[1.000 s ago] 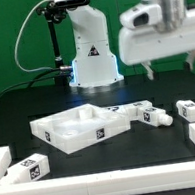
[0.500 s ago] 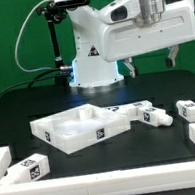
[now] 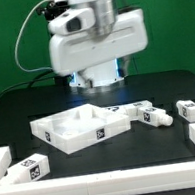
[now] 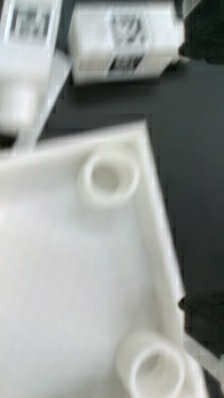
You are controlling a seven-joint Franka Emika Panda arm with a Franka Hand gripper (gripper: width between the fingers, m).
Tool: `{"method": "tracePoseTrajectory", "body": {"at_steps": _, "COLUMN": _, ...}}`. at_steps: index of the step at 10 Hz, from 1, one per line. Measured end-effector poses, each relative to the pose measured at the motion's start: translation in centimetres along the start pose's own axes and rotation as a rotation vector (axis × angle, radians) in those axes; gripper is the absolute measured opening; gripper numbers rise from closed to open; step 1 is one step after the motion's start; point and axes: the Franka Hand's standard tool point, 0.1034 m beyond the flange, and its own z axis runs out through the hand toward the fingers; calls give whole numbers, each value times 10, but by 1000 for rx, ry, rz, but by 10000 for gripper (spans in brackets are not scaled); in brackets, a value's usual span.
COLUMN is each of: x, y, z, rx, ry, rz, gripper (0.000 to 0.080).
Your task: Assemble one leg
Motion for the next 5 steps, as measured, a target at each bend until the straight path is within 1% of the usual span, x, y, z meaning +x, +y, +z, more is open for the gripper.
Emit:
{"method": "tracePoseTrajectory", "body": {"at_steps": 1, "x": 2, "y": 4, "z": 2, "rx": 9, "ry": 3, "rz": 19, "gripper": 649}}
{"method": "tracePoseTrajectory", "body": {"at_steps": 2, "x": 3, "y": 2, "z": 2, "rx": 7, "ry": 3, "rz": 13, "gripper": 649}}
{"method": "tracePoseTrajectory", "body": {"at_steps": 4, "x": 2, "y": 2, "z": 2, "rx": 8, "ry": 2, "rz": 14, "gripper": 649}}
{"method": "tracePoseTrajectory", "body": {"at_steps": 5, "x": 0, "y": 7, "z": 5, "rx": 6, "ry": 4, "rz": -34, "gripper": 649}}
